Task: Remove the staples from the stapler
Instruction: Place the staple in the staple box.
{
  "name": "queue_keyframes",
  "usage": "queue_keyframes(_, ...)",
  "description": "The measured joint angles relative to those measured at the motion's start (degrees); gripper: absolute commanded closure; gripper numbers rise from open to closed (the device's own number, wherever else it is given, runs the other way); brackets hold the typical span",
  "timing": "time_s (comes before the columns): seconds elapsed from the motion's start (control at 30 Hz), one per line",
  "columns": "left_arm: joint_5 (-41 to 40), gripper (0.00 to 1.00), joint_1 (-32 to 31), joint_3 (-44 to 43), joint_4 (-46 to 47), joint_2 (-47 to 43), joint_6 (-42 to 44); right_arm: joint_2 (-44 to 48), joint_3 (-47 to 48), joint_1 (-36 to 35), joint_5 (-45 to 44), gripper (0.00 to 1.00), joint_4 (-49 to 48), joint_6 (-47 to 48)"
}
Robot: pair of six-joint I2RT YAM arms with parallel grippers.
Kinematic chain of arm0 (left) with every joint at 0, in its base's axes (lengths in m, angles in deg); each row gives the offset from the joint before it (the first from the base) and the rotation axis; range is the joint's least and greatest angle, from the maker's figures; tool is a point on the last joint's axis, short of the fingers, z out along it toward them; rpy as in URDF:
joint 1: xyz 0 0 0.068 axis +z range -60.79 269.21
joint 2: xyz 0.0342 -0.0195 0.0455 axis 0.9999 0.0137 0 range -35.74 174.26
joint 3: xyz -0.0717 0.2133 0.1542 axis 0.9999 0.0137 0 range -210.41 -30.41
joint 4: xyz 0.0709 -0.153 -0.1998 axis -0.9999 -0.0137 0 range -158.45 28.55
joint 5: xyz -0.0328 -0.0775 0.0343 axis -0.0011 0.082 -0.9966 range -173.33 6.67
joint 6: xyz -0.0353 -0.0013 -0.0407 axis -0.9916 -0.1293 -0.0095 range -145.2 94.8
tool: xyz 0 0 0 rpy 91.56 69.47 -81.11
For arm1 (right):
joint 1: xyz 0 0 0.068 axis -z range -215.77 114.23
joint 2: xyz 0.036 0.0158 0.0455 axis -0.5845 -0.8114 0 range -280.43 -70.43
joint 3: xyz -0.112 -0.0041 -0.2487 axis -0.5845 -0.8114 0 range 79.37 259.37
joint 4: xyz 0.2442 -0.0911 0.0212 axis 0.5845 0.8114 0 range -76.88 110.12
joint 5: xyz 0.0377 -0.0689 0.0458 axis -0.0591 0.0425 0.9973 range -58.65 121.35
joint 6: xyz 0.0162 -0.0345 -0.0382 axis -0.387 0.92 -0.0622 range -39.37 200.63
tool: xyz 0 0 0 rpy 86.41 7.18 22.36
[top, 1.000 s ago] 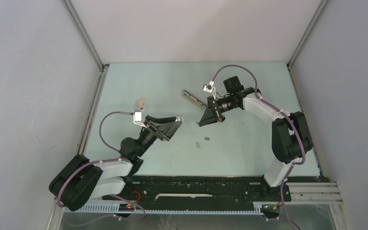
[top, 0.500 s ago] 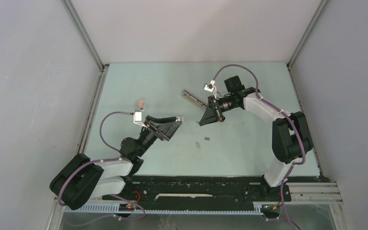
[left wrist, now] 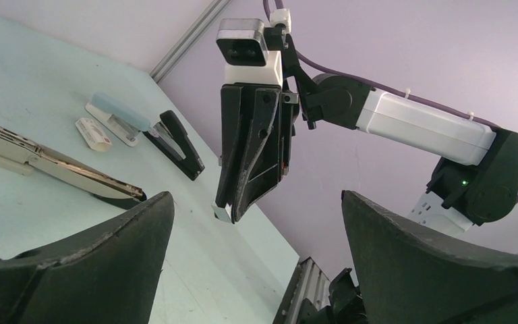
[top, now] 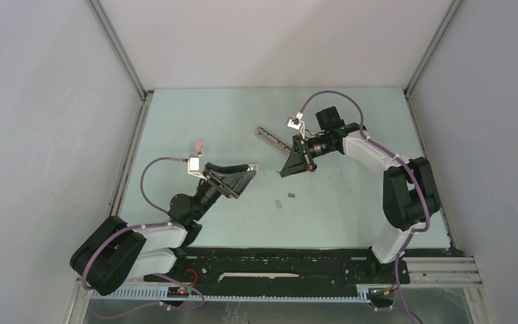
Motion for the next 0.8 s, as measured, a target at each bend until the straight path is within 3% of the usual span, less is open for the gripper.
queue_keyframes(0.8, 0.11, 0.0, -0.35, -1.09, 0.35, 1.33, 0.0, 0.02, 0.0, 0.02, 1.16, 0.82, -0.83, -1.25)
